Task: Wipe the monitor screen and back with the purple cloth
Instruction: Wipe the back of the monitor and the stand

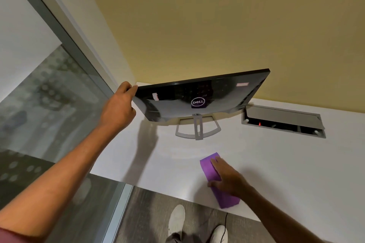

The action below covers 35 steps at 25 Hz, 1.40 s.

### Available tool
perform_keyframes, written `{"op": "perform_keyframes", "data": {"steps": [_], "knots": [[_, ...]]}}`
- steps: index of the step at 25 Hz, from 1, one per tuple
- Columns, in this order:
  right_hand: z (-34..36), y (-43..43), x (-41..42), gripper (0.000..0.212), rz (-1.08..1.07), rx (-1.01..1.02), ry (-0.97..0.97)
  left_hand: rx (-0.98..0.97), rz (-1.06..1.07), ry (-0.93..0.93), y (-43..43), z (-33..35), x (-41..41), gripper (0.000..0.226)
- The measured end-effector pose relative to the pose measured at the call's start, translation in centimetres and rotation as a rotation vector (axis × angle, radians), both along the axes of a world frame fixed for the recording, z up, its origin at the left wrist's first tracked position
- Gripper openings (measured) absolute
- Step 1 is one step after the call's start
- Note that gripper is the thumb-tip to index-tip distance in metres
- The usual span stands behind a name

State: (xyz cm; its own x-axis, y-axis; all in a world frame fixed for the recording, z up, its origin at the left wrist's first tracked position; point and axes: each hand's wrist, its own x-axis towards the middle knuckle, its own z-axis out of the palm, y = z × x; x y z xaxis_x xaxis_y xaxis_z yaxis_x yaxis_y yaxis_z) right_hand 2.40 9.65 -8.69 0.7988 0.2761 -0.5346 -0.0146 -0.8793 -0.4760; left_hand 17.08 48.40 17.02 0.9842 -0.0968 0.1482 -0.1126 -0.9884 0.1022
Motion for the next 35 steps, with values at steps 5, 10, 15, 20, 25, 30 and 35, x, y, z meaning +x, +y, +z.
{"op": "perform_keyframes", "data": {"steps": [5,10,15,20,25,30,35], "knots": [[-5.4,1.9,-1.9,0.106,0.109,-0.117,-0.151,0.02,-0.012,0.004,0.6,-0.5,0.2,0.079],[-7.6,1.7,-4.0,0.071,0.087,-0.05,-0.236,0.023,-0.013,0.004,0.8,-0.9,0.2,0.086],[-7.4,2.3,-3.2,0.076,-0.091,0.007,-0.316,0.024,-0.019,0.012,0.8,-0.6,0.0,0.086],[-4.2,1.5,-2.1,0.049,-0.482,0.182,-0.308,0.002,-0.03,0.03,1.3,-0.4,0.2,0.086],[-0.1,1.2,-1.3,0.048,-0.82,0.411,-0.294,-0.044,-0.057,0.041,1.6,-0.8,0.2,0.086],[8.5,1.8,0.9,0.055,-0.9,0.513,-0.44,-0.033,-0.064,-0.026,1.1,0.3,-0.3,0.074],[16.2,2.9,4.1,0.063,-0.884,0.527,-0.675,-0.098,-0.136,-0.061,0.1,0.5,0.5,0.057]]}}
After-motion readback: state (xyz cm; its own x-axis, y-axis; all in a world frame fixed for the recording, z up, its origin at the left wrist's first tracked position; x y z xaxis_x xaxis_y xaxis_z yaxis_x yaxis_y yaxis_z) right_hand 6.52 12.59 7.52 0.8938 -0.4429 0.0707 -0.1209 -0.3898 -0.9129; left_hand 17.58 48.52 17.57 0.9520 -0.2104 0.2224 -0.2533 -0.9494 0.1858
